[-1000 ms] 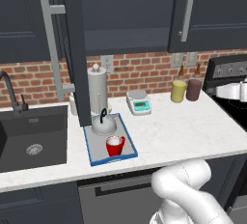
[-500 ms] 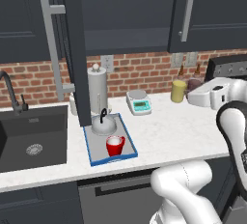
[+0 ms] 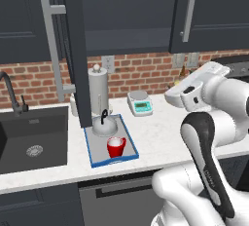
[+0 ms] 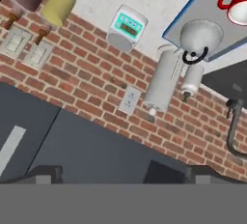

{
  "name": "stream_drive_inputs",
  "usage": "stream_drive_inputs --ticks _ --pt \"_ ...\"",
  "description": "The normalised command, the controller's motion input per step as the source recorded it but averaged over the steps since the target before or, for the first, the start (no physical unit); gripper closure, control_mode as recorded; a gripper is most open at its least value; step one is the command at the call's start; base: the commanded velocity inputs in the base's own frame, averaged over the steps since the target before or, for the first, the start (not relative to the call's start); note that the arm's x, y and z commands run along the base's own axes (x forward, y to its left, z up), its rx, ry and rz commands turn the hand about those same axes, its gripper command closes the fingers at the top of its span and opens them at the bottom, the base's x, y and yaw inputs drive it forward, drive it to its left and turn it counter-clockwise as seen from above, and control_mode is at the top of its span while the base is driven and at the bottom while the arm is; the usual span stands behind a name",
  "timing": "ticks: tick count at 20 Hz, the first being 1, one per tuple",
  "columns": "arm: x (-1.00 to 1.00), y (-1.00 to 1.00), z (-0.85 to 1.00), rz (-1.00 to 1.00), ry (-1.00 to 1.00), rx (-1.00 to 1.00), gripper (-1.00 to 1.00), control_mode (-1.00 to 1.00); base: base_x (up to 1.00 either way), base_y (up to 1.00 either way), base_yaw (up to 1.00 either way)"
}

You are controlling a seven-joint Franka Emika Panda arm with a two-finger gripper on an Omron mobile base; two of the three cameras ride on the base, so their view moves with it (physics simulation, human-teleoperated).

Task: Pick the kettle from the counter and place it on the tray. Then pick the mug from the cabinet and place it on the tray. Then close the cabinet doors.

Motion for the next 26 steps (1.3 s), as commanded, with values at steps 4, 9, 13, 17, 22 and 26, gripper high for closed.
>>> stream_drive_inputs --ticks 4,9,13,17,22,26 --pt "0.15 0.4 -0.02 -0.3 -0.53 -0.2 -1.0 -1.0 0.0 0.0 0.0" --pt "0.22 0.18 0.0 -0.31 -0.5 -0.13 -1.0 -1.0 0.0 0.0 0.0" --pt "0.17 0.01 0.0 -0.23 -0.29 -0.06 -1.0 -1.0 0.0 0.0 0.0" --pt "0.19 0.17 -0.03 -0.24 -0.2 -0.03 -1.0 -1.0 0.0 0.0 0.0" --pt "0.06 0.34 -0.08 -0.27 -0.21 -0.03 -1.0 -1.0 0.0 0.0 0.0" --pt "0.0 0.27 -0.06 -0.25 -0.12 -0.04 -1.0 -1.0 0.0 0.0 0.0"
